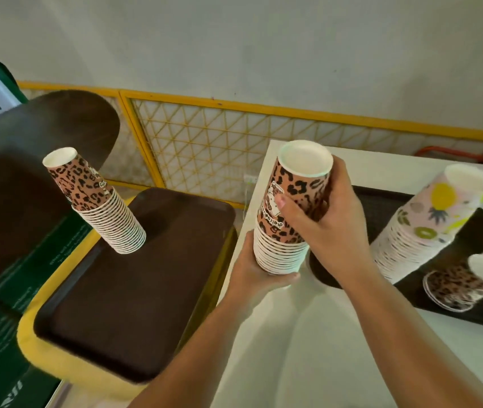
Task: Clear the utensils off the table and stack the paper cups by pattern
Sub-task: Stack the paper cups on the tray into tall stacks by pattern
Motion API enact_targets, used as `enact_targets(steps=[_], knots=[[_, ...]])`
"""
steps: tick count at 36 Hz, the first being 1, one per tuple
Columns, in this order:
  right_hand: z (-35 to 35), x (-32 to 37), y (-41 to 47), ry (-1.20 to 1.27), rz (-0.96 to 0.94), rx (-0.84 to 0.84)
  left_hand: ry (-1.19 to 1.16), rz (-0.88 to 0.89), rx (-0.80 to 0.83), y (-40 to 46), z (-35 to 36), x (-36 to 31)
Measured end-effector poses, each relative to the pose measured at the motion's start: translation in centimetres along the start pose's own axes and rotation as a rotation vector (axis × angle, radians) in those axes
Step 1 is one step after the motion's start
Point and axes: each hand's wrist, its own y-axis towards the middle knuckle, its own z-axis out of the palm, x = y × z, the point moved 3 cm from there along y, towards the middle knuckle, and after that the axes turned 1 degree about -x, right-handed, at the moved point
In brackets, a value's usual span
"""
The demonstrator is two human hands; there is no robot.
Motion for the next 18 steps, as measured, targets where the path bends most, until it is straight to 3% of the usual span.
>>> enact_targets(steps=[18], knots=[[-14.3,-4.2,-6.0,-0.081,0.158,-0.114,0.092,-0.082,0.276,-4.0,15.0,1.5]])
